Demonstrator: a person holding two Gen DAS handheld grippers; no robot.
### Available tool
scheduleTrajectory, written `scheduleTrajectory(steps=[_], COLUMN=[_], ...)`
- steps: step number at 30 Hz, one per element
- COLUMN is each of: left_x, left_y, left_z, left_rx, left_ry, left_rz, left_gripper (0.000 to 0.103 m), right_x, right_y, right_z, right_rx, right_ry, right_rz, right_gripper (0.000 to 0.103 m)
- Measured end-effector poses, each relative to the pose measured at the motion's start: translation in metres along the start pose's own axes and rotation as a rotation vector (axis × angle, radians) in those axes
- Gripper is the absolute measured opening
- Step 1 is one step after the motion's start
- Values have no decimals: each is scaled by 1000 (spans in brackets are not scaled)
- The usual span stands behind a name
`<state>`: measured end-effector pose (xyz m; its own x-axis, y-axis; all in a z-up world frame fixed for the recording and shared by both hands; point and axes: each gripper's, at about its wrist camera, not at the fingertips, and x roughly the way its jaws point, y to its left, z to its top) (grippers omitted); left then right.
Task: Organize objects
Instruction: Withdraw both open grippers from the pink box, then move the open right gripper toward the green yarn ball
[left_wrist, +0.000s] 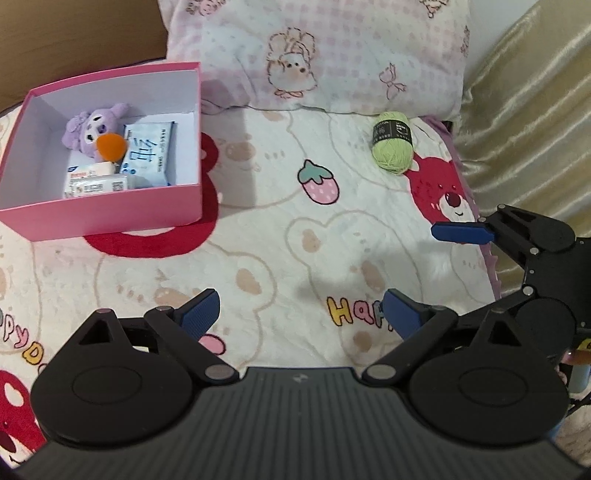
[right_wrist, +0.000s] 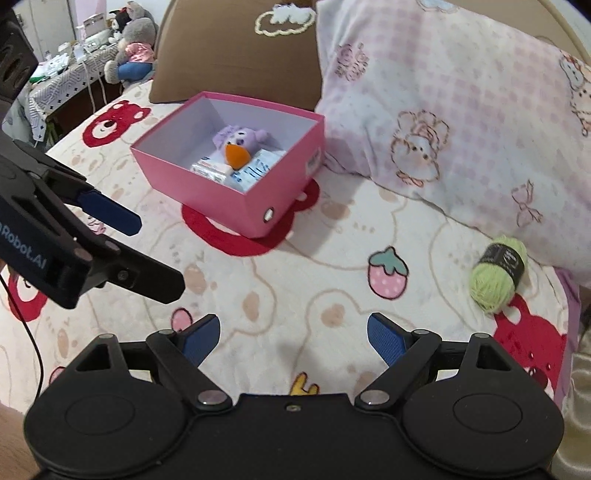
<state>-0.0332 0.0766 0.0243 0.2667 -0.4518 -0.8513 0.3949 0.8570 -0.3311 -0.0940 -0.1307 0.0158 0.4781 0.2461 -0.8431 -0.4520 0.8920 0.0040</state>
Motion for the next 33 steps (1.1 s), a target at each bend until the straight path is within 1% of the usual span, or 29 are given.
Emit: scheduleTrajectory(steps=[8,13,16,19,22,25,29,33], left_x=[31,53,63,70,81,94,114,135], left_y=[-17,-29,-36,-43,-50,-57,-65,-69], left_z=[17,33,42,50,59,69,81,94], left_rx=[13,39,49,50,48,45,55,50], left_ry=[-3,-21,-39,-69,-92,-116,-123,-118], left_rz=[-13,-29,-44,-63,-85,-109,-120,-150], left_gripper=[96,96,96,96,96,96,96,94], right_x=[6,12,12,10,21,34,37,37], right_y=[-33,-63,-80,-97,-110,-125,-141,-148], right_z=[-17,-28,-34,-39,-47,-51,-55,-51], right_rx=[59,135,194,238,223,241,283,269], right_ry=[4,-14,-55,-109,-156,-158,-204,-273], right_rz=[-46,-73,-95,-97,-122,-169,-166,-184], right_gripper=[90,90,90,90,90,90,90,90])
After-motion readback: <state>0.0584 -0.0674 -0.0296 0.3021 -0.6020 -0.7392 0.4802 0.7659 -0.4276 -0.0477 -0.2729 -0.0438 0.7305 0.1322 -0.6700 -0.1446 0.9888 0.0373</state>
